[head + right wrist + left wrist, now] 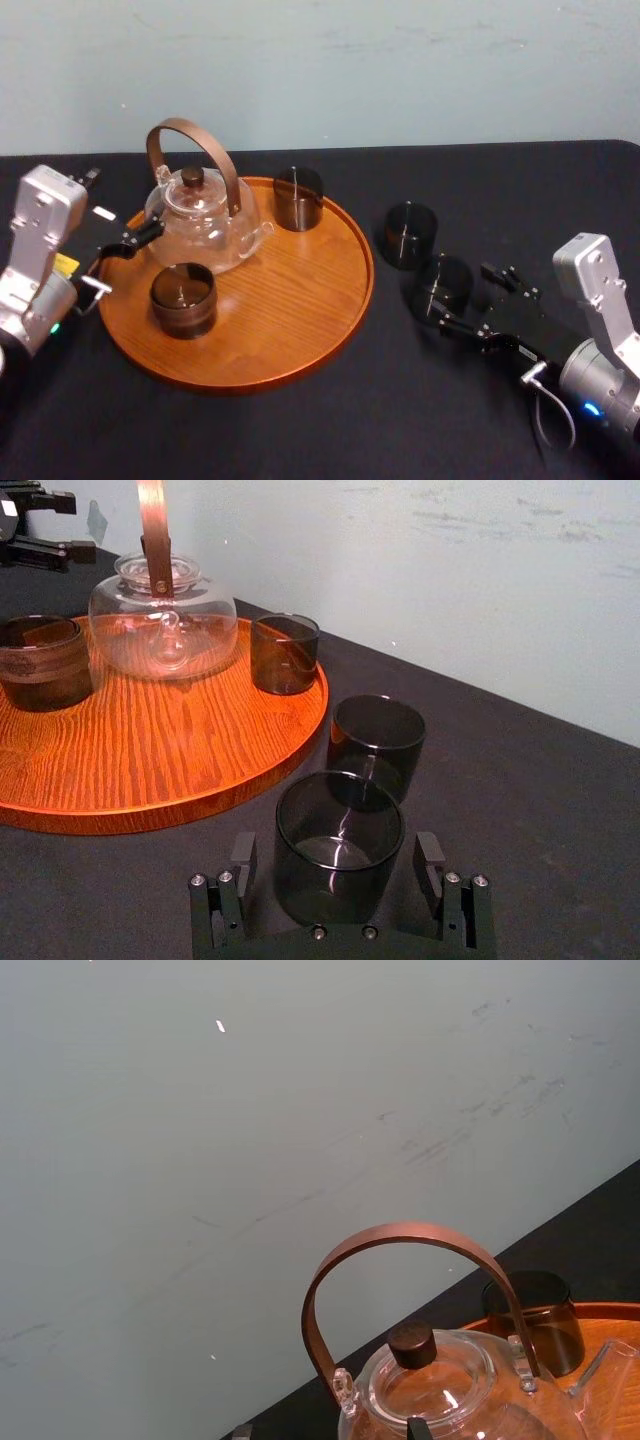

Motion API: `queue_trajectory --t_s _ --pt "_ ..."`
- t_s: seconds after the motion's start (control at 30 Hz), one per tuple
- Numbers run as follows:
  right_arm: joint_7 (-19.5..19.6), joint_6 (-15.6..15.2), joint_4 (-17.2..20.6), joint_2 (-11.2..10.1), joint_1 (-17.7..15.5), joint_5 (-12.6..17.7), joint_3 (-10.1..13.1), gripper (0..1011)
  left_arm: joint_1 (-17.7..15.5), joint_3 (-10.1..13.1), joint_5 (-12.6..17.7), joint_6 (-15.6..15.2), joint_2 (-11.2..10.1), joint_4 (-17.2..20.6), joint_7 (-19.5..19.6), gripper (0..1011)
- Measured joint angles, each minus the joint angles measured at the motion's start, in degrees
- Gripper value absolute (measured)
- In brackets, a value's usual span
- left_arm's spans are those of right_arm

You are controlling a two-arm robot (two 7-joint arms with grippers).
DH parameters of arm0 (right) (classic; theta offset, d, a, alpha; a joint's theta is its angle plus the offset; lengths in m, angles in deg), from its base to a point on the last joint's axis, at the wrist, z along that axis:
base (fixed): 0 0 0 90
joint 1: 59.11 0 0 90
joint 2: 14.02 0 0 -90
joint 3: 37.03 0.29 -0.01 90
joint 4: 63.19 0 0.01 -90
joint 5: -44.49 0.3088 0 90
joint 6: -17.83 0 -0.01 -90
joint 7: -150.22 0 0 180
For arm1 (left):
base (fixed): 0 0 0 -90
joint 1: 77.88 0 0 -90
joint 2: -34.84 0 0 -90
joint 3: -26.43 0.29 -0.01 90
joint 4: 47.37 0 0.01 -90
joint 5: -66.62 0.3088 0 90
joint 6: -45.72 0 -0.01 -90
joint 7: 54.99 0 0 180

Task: Pick up the glass from the table and place it on the tray.

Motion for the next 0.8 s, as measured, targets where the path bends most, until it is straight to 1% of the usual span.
queue_trajectory --t_s 0.5,0.8 --pt "-2.5 -0.6 -3.7 2.9 2.0 -1.7 0.5 1002 0.0 0.0 0.0 0.0 0.0 0.0 0.0 1001" --pt "-3.7 -0.6 -4.9 4.2 2.8 -2.7 1.1 1002 0.0 0.0 0.0 0.0 0.0 0.0 0.0 1001"
